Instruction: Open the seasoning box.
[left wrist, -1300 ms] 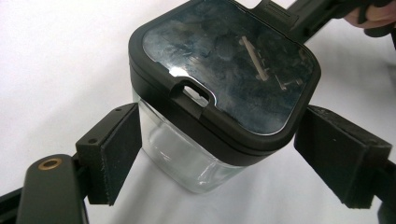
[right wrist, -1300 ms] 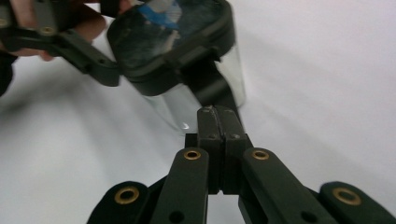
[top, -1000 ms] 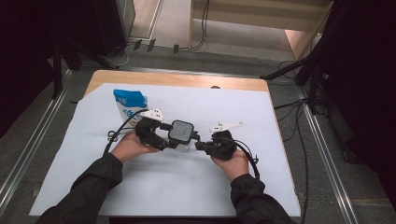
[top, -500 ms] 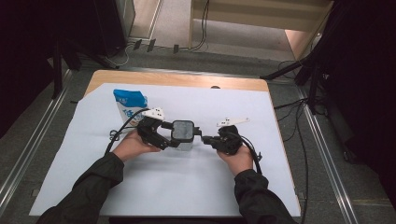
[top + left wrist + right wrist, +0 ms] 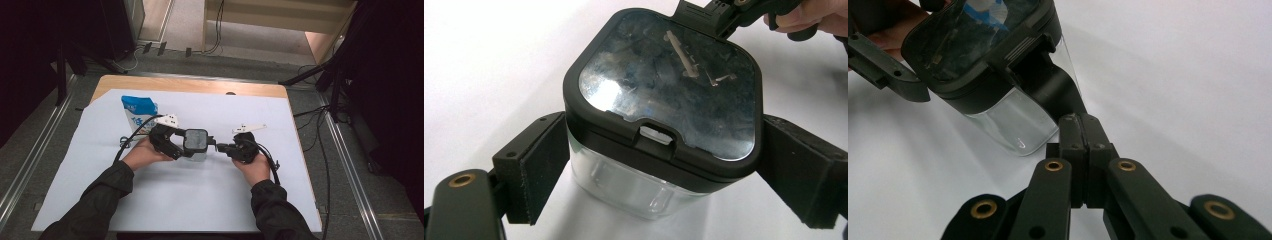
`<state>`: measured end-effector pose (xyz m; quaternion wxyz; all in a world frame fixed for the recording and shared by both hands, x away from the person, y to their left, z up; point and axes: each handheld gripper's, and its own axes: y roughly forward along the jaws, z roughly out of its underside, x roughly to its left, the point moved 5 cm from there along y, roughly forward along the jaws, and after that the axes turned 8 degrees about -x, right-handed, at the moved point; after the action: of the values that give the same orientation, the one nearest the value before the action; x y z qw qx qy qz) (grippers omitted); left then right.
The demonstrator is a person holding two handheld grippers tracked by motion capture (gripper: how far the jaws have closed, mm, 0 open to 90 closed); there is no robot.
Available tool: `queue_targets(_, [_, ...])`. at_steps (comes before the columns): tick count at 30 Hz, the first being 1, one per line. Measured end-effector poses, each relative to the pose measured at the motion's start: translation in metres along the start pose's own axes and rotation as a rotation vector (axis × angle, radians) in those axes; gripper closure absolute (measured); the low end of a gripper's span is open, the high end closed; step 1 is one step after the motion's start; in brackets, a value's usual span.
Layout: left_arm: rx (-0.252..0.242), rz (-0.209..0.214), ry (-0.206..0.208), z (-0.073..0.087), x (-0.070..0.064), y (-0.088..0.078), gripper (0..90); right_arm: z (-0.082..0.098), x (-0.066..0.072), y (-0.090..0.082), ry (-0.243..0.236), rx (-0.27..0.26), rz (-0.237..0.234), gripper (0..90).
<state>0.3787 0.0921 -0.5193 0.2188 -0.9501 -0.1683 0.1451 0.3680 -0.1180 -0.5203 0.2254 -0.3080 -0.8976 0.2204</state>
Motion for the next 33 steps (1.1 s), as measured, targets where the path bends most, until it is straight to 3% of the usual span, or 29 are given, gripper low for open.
queue_targets(10, [-0.01, -0.001, -0.009, -0.004, -0.002, -0.003, 11.7, 0.0, 0.0, 0.0, -0.002, 0.003, 0.0, 90.0])
queue_targets(13, [-0.059, 0.011, -0.034, -0.011, -0.001, -0.01, 14.4, 0.0, 0.0, 0.0, -0.001, 0.004, -0.002, 90.0])
queue_targets(15, [-0.071, 0.009, -0.027, -0.014, -0.002, -0.015, 16.0, 0.0, 0.0, 0.0, 0.0, 0.003, -0.001, 90.0])
queue_targets(20, [-0.019, -0.011, 0.018, -0.011, -0.003, -0.015, 17.5, 0.0, 0.0, 0.0, 0.002, 0.004, 0.0, 90.0])
queue_targets(25, [0.017, -0.009, 0.018, -0.002, -0.002, -0.004, 13.1, 0.0, 0.001, 0.0, 0.003, 0.004, 0.001, 90.0])
queue_targets(33, [0.017, -0.008, 0.006, 0.001, 0.0, 0.0, 12.7, 0.0, 0.0, 0.0, -0.001, 0.007, 0.0, 90.0])
